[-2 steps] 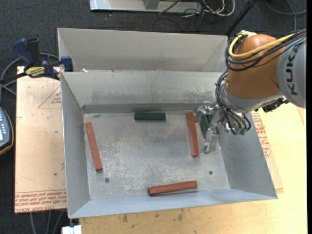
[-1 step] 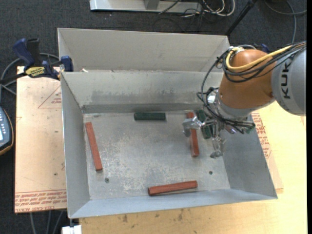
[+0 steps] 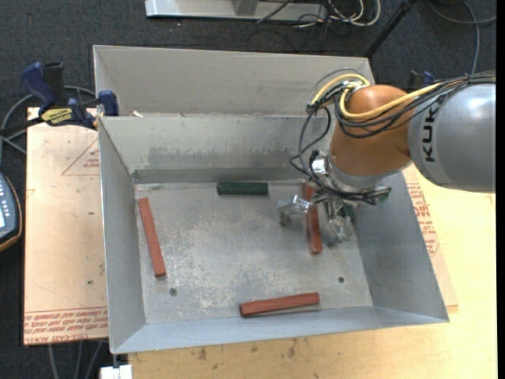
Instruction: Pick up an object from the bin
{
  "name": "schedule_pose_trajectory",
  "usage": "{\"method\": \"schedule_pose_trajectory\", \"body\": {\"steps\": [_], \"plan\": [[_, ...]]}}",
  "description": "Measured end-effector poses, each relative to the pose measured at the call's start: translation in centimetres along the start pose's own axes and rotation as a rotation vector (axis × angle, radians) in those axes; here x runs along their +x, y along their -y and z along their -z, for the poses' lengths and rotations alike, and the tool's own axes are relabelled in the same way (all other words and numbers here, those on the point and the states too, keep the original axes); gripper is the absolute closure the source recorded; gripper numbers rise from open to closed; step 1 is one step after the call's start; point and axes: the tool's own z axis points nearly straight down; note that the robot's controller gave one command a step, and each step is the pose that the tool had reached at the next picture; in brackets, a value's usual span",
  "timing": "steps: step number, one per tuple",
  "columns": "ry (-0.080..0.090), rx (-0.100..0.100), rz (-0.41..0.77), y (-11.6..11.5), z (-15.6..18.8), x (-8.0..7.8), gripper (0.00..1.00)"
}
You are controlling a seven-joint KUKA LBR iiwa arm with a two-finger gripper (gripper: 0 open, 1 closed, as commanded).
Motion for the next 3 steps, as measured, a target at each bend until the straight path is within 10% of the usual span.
{"method": "schedule_pose_trajectory", "body": {"steps": [1, 2, 3], "plan": [[0.001, 0.002, -0.001, 0.1, 0.2, 0.0, 1.0], [0.004, 0.003, -0.027, -3.9, 6.1, -3.9, 1.0], [0.005, 0.011, 0.024, -1.1, 17.6, -5.9, 1.0]]}}
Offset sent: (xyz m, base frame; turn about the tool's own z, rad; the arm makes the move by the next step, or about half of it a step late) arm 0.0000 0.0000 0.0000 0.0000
